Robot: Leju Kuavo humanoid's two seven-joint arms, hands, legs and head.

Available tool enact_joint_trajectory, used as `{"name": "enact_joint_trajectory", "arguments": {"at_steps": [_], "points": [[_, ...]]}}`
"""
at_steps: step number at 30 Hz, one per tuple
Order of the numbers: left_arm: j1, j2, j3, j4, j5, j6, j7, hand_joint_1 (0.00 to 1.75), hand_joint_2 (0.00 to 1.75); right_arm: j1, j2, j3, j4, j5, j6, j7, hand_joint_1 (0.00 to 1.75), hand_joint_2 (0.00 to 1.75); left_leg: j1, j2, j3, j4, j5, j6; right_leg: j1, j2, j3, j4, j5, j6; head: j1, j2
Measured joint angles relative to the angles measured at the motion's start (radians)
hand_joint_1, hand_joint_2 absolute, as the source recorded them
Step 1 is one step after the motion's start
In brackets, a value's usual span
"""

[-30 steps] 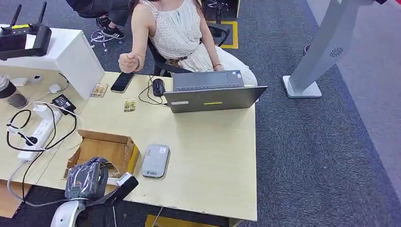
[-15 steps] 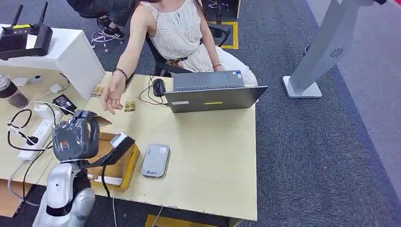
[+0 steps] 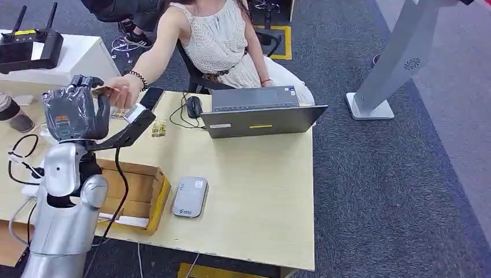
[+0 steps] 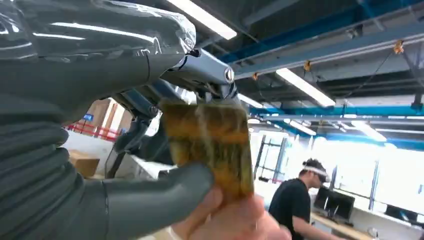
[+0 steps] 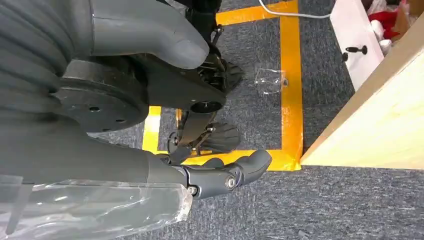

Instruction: Pass the card to the sensor for recognition and then transmit it.

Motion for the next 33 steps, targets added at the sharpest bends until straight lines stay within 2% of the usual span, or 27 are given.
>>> {"name": "enact_joint_trajectory", "arguments": {"at_steps": [8, 11, 13, 15, 18, 20, 21, 22, 24, 27, 29, 31, 33], "points": [[0.012, 0.002, 0.0, 0.005, 0.027, 0.03, -0.004, 0.0, 1.75, 0.002, 0.0, 0.0, 0.0, -0.003, 0.0, 0.001, 0.0, 1.75, 0.0, 0.0, 0.0, 0.0, 0.0, 0.0, 0.0, 0.0, 0.0, 0.0, 0.0, 0.0, 0.0, 0.0], [0.053, 0.005, 0.0, -0.019, 0.067, 0.062, -0.043, 0.0, 1.75, 0.002, 0.0, 0.0, 0.002, -0.011, 0.0, -0.001, 0.0, 1.75, 0.0, 0.0, 0.0, 0.0, 0.0, 0.0, 0.0, 0.001, 0.0, 0.0, 0.0, 0.0, 0.0, 0.0], [0.105, 0.01, 0.005, -0.065, 0.176, 0.088, -0.127, 0.0, 1.75, 0.006, 0.0, -0.001, 0.003, -0.022, 0.0, -0.009, 0.0, 1.75, 0.0, 0.001, -0.001, 0.0, -0.001, 0.0, 0.0, 0.001, 0.0, 0.0, 0.0, 0.0, 0.0, 0.0], [0.179, 0.019, 0.021, -0.132, 0.394, 0.079, -0.272, 0.0, 1.75, 0.011, 0.0, -0.005, 0.004, -0.034, 0.0, -0.019, 0.0, 1.75, 0.0, 0.001, -0.001, 0.0, -0.002, 0.0, 0.0, 0.002, 0.0, 0.0, -0.001, 0.0, 0.0, 0.0], [0.31, 0.037, 0.075, -0.23, 0.736, 0.016, -0.46, 0.0, 1.75, 0.022, 0.0, -0.02, 0.005, -0.048, 0.001, -0.034, 0.0, 1.75, 0.0, 0.003, -0.001, -0.001, -0.003, 0.0, 0.0, 0.003, -0.001, 0.0, -0.003, -0.001, 0.0, 0.0], [0.4, 0.045, 0.152, -0.294, 0.969, -0.053, -0.576, 0.0, 1.75, 0.03, -0.001, -0.029, 0.005, -0.056, 0.001, -0.042, 0.0, 1.75, 0.0, 0.003, -0.001, -0.001, -0.004, -0.001, 0.0, 0.002, -0.001, 0.0, -0.004, -0.002, 0.0, 0.0], [0.439, 0.045, 0.198, -0.32, 1.073, -0.115, -0.63, 0.0, 1.75, 0.033, -0.002, -0.034, 0.006, -0.06, 0.001, -0.046, 0.0, 1.75, 0.0, 0.003, -0.001, -0.001, -0.004, -0.001, 0.0, 0.002, -0.001, 0.0, -0.004, -0.002, 0.0, 0.0], [0.476, 0.042, 0.252, -0.341, 1.177, -0.18, -0.666, 0.0, 1.75, 0.035, -0.002, -0.038, 0.006, -0.066, 0.002, -0.052, 0.0, 1.75, 0.001, 0.003, -0.001, -0.001, -0.004, -0.002, 0.001, 0.002, -0.002, 0.0, -0.005, -0.002, 0.0, 0.0], [0.525, 0.034, 0.387, -0.365, 1.41, -0.334, -0.701, 0.0, 1.75, 0.039, -0.005, -0.052, 0.006, -0.074, 0.002, -0.062, 0.0, 1.75, 0.001, 0.002, -0.001, -0.001, -0.004, -0.002, 0.001, 0.002, -0.002, 0.0, -0.005, -0.002, 0.0, 0.0], [0.556, -0.002, 0.635, -0.363, 1.662, -0.555, -0.671, 0.0, 1.75, 0.042, -0.007, -0.068, 0.006, -0.08, 0.002, -0.071, 0.0, 1.75, 0.002, 0.003, -0.001, -0.001, -0.004, -0.002, 0.002, 0.002, -0.002, 0.001, -0.005, -0.002, 0.0, 0.0], [0.552, -0.029, 0.793, -0.327, 1.773, -0.633, -0.621, 0.0, 1.75, 0.043, -0.008, -0.079, 0.006, -0.08, 0.0, -0.074, 0.0, 1.75, 0.002, 0.003, -0.001, -0.001, -0.004, -0.002, 0.002, 0.002, -0.002, 0.001, -0.005, -0.002, 0.0, 0.0], [0.539, -0.052, 0.956, -0.257, 1.879, -0.68, -0.539, 0.0, 1.75, 0.044, -0.008, -0.088, 0.007, -0.08, 0.0, -0.074, 0.0, 1.75, 0.002, 0.003, -0.001, -0.001, -0.004, -0.002, 0.002, 0.002, -0.002, 0.001, -0.005, -0.002, 0.0, 0.0], [0.518, -0.073, 1.105, -0.148, 1.941, -0.668, -0.463, 0.0, 1.75, 0.043, -0.008, -0.1, 0.01, -0.082, -0.006, -0.058, 0.0, 1.75, 0.002, 0.003, -0.001, -0.001, -0.004, -0.002, 0.003, 0.002, -0.001, 0.001, -0.006, -0.003, 0.0, 0.0]]}}
